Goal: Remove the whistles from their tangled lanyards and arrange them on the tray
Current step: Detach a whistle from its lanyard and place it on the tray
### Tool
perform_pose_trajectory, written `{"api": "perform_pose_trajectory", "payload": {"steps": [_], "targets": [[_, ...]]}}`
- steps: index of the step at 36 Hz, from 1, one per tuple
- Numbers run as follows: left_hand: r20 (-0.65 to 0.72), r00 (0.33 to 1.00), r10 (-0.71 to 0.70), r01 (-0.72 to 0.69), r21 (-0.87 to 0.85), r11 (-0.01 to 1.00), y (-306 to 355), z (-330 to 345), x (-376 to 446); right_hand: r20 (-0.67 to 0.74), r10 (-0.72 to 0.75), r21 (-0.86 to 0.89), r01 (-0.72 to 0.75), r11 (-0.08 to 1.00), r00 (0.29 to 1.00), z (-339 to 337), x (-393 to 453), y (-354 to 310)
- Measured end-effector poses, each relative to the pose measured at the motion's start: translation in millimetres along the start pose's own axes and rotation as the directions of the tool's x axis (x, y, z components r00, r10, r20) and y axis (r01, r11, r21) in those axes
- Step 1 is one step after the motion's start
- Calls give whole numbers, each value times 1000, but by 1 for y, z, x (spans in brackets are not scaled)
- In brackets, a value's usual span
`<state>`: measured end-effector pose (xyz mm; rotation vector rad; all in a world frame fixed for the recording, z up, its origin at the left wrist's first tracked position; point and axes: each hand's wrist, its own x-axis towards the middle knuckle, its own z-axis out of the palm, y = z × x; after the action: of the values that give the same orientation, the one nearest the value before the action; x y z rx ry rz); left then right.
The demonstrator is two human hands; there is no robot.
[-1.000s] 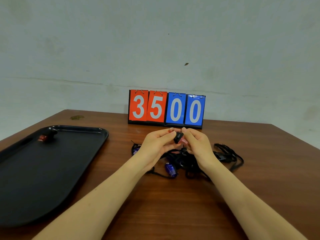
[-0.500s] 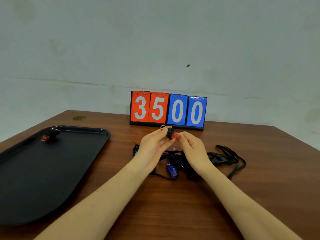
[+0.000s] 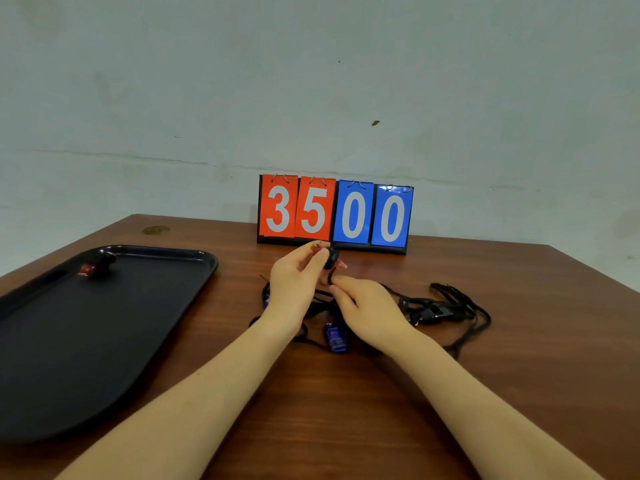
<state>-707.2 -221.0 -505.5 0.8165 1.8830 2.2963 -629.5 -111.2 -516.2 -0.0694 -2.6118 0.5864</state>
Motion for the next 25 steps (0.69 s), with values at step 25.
{"api": "perform_pose_trajectory", "payload": {"steps": [25], "targets": [[310, 939, 151, -284, 449, 847, 0, -4, 2, -178, 89, 121, -68, 990, 980, -29, 1, 14]]}}
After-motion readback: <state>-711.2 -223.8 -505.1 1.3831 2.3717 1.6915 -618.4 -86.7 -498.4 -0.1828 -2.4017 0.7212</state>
